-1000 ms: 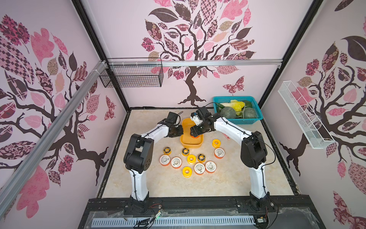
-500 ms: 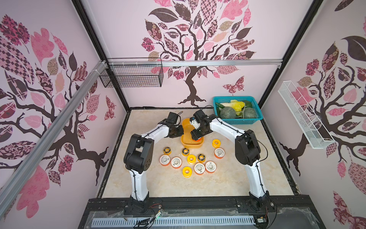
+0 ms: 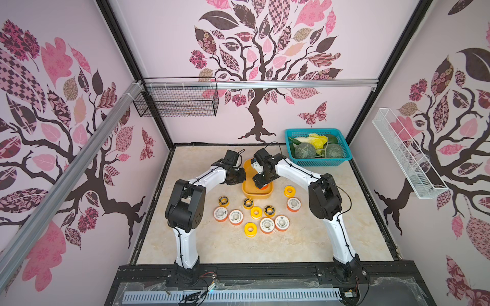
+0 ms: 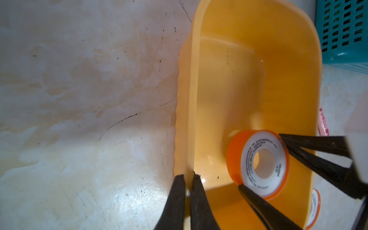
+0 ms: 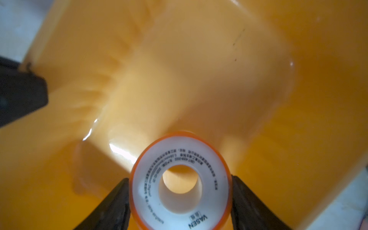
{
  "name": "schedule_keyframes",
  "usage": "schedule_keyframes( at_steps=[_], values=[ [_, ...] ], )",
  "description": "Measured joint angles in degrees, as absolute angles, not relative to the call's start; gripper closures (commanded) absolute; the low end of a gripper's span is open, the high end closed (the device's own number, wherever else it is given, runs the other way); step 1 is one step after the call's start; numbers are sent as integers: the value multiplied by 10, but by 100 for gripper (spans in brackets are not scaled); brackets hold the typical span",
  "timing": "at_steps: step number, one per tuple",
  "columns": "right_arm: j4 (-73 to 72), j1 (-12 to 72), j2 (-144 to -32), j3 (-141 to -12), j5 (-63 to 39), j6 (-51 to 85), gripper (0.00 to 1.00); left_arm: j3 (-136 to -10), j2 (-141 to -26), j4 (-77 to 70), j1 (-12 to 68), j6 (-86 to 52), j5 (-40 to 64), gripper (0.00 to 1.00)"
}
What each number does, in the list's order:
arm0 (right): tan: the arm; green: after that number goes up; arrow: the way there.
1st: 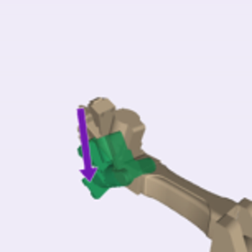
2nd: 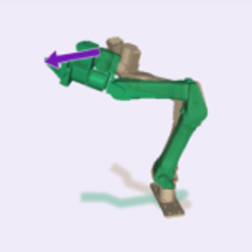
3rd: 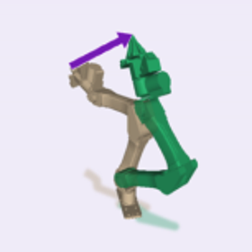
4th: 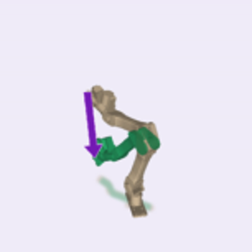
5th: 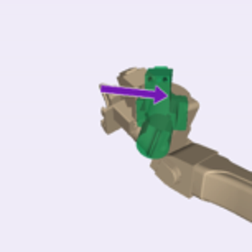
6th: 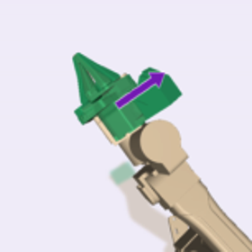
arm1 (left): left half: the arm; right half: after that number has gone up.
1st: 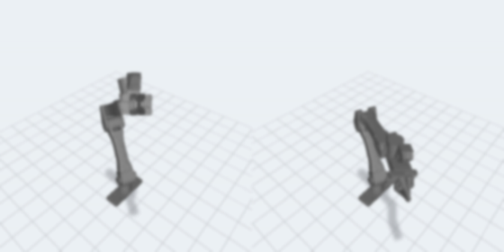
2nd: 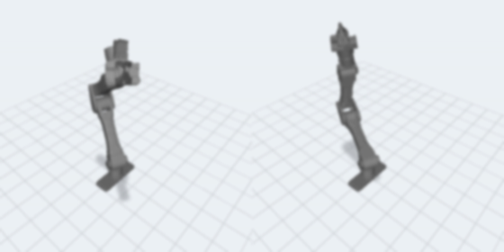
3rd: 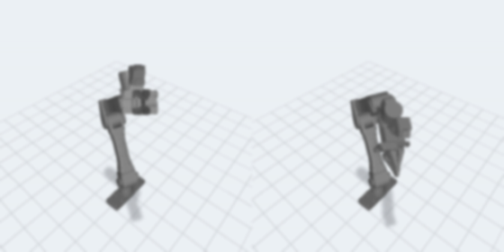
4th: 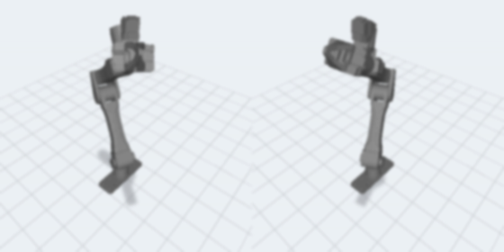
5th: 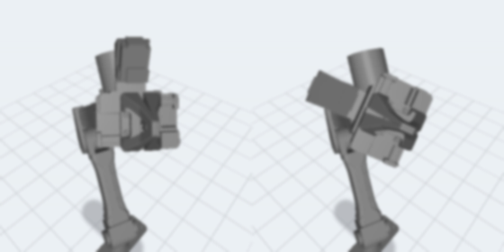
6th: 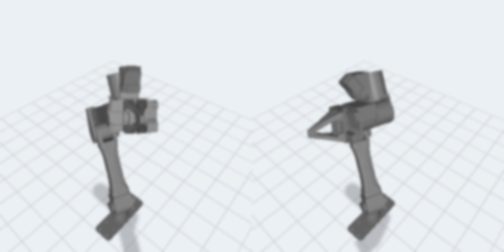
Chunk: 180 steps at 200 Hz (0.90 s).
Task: Put the sealing tape into the storage box
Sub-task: Place the sealing tape in the storage box.
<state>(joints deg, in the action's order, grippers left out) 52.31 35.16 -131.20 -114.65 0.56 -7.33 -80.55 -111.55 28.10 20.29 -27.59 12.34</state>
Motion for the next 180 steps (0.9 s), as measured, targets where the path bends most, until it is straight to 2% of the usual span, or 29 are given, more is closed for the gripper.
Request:
schedule_keyframes(
  at_steps=[86,180],
  values=[
    [513,312,-1380,-1268,23,-32,26,-806,-1113,293,207,-269,124,93],
    [509,309,-1428,-1312,51,-21,23,-806,-1105,303,213,-265,131,93]
  ],
)
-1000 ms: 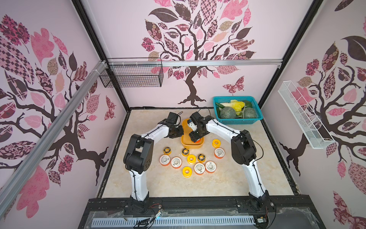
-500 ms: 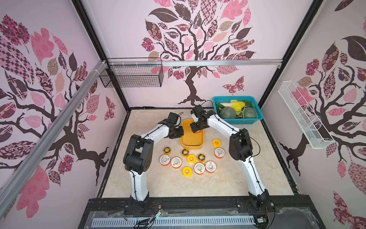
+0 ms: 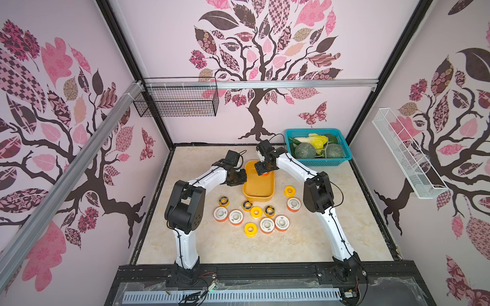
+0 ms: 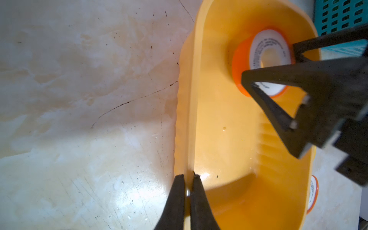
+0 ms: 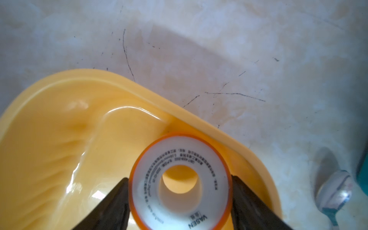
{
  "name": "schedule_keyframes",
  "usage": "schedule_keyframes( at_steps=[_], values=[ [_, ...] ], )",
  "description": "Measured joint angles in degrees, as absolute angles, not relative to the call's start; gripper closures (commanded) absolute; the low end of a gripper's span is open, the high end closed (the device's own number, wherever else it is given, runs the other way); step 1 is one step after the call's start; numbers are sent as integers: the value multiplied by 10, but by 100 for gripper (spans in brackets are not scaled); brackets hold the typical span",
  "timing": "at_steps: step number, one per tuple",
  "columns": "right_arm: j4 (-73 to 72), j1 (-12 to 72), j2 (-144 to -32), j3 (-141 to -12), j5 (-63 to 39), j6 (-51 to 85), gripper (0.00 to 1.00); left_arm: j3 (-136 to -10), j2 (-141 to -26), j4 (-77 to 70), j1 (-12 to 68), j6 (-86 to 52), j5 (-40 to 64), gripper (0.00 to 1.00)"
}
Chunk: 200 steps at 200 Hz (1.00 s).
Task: Put the sealing tape into the storage box
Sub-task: Place the sealing tape in the storage box.
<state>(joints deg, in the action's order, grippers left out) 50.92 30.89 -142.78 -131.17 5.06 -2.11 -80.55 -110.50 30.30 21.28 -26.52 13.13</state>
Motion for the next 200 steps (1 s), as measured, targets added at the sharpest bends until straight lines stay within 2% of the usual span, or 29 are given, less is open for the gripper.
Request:
schedule_keyframes(
  at_steps=[53,101,200],
  values=[
    [514,312,-1437,-1320,60,-17,20,-806,-1104,305,215,-265,131,92],
    [514,313,-1437,-1320,72,-17,13,-806,-1104,305,215,-265,131,92],
    [526,317,-1437,-1324,96,-41,12,-806,-1104,305,217,-263,130,92]
  ],
)
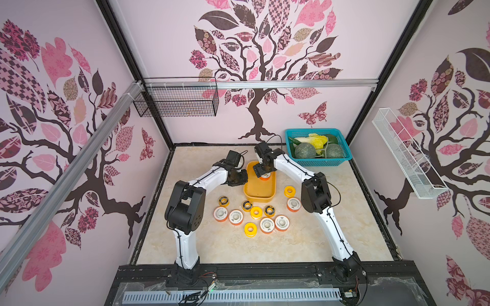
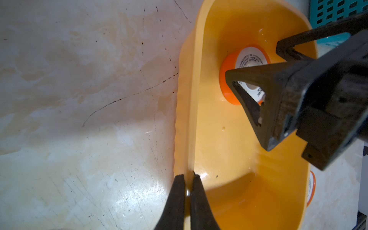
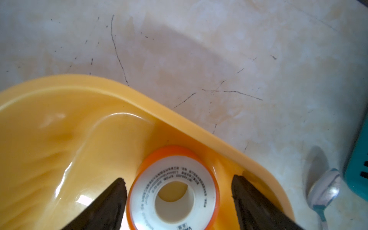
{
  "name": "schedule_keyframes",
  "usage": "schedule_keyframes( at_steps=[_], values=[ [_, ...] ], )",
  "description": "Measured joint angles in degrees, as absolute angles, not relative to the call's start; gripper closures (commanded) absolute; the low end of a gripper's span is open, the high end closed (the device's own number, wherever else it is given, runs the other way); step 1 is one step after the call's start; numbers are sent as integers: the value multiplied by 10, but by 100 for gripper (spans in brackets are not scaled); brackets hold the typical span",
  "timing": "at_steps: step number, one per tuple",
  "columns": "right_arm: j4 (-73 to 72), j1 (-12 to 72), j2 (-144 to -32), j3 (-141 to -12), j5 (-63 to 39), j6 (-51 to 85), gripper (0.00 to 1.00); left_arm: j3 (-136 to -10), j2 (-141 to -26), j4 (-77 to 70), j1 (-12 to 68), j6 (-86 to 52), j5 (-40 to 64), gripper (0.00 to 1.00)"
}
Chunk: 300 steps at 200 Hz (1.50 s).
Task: Put the sealing tape into the storage box
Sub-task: Place the sealing tape in the storage box.
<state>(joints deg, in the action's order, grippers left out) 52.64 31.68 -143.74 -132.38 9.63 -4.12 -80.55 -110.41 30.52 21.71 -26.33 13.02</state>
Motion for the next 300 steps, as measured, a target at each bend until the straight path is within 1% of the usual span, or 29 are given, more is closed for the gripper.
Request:
schedule_keyframes(
  at_steps=[109,139,158,171,202,236,241,285,300],
  values=[
    [550,324,-1439,-1339,138,-76,14,-806,-1104,305,218,-264,127,92],
    [550,324,-1439,-1343,131,-74,14,-806,-1104,305,218,-266,127,89],
    [543,320,-1437,-1338,106,-69,14,-806,-1104,306,217,-270,128,86],
    [525,315,-1422,-1309,78,-65,14,-806,-1104,306,217,-272,131,85],
    [496,293,-1364,-1231,6,-51,14,-809,-1104,303,216,-284,153,85],
    [479,270,-1302,-1194,-52,-39,14,-814,-1105,290,216,-301,168,84],
    [476,266,-1293,-1189,-60,-38,14,-815,-1105,289,216,-303,169,82],
    [468,238,-1221,-1159,-122,-26,14,-830,-1104,288,216,-313,163,50],
    [460,230,-1187,-1120,-144,-19,14,-828,-1097,292,216,-308,145,44]
  ],
)
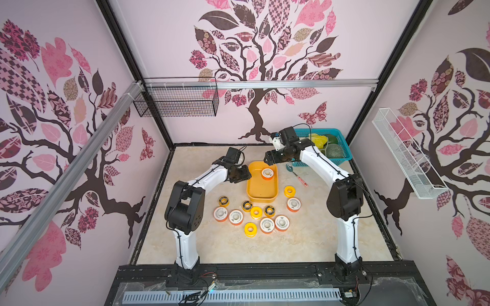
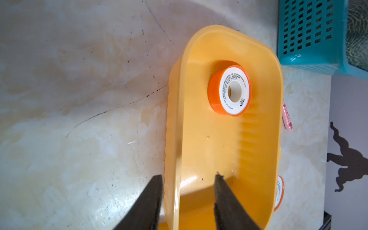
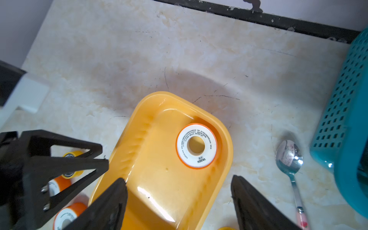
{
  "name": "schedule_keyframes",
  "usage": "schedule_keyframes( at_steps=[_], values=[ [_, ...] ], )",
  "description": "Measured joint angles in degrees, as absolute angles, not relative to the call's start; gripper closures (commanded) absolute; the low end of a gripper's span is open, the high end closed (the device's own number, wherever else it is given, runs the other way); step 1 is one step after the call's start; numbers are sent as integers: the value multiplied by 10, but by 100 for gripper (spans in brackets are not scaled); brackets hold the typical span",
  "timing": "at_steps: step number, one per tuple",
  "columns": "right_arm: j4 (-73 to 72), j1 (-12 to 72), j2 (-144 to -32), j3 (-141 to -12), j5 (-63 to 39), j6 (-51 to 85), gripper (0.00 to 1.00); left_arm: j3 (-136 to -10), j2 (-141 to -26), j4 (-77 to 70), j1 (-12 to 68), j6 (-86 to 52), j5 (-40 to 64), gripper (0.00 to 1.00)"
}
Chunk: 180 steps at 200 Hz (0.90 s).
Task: Put the sealing tape into the storage box
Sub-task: Place the sealing tape in the storage box, then pick up the sealing tape at the center of the board.
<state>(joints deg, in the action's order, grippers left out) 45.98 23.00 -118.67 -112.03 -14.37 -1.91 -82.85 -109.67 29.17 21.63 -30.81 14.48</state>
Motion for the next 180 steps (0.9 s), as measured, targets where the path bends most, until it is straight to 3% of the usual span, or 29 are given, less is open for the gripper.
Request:
schedule_keyframes(
  at_steps=[69,93,131,180],
  values=[
    [392,191,-1009,-872,-209,27,14,-743,-908,338,216,-272,16,38],
    [366,182,-949,-793,-215,46,14,-697,-850,362,216,-267,-21,28],
    [323,165,-879,-680,-209,81,14,-618,-781,388,216,-265,-61,24],
    [303,136,-852,-599,-218,99,14,-531,-718,408,215,-287,-102,12]
  ],
)
